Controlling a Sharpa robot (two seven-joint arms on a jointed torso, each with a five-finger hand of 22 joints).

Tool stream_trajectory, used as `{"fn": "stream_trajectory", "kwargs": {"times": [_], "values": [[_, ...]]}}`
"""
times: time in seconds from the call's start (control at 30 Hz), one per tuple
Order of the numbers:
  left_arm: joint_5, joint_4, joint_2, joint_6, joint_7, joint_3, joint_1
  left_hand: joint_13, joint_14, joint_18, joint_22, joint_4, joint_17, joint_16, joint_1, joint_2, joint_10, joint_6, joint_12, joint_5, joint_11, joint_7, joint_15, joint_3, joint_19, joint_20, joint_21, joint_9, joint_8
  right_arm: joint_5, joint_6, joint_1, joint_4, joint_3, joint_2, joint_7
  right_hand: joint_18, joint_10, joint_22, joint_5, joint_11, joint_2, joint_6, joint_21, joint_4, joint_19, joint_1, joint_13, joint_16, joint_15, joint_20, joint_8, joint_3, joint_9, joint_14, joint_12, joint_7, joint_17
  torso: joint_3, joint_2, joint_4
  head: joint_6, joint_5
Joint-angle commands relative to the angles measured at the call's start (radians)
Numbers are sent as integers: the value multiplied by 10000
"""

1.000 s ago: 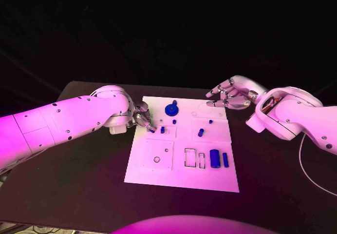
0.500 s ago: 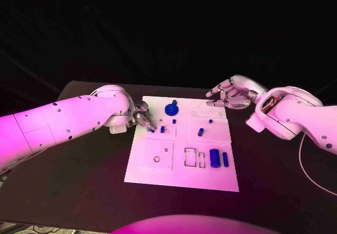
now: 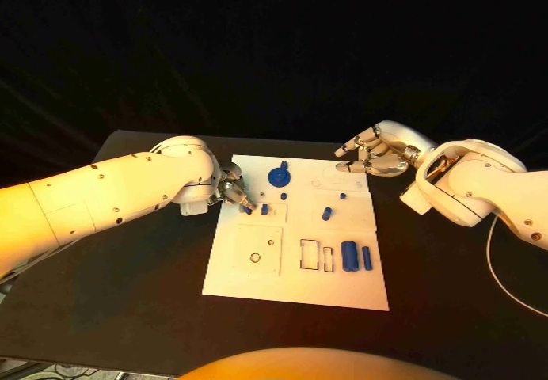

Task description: Assemble the parts on the task board

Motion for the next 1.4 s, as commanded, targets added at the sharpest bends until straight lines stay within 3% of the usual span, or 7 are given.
{"fn": "stream_trajectory", "kwargs": {"times": [0.03,1.07,1.4], "values": [[130,-9,62,332,-298,-48,-66,30,1033,24,971,17,2632,24,-126,7,65,50,83,-25,13,34,-79,-157,341,-41,59,-46,-64,-62,96,-5,32,0,-1,3,66,-42,-27,72,-19,116,33,-63,97,-89,-28,8,-72,9,-16,66,-1,-16,558,7,-14,332,-5,-1,-6,-13,9],[-5,80,116,420,-424,-40,-65,529,1033,-54,1305,347,2632,24,-431,-51,463,571,442,-14,-87,-88,-144,-1210,490,-97,308,-456,-158,-56,36,-5,16,0,-7,13,72,-56,-58,74,-18,101,31,-79,108,-99,-40,-12,-87,8,-16,68,-18,-18,554,-9,-14,312,-6,4,-1,-36,-23],[-61,242,-11,79,-351,-19,-57,627,1033,-80,1422,719,2632,24,-714,-101,566,725,473,-36,-118,-120,-175,-2065,540,-132,392,-648,-193,-56,23,-5,3,0,-1,19,71,-70,-57,79,-16,80,23,-81,132,-97,-70,-31,-100,9,-16,68,-46,-22,552,-22,-13,297,-5,-5,0,-22,-14]]}}
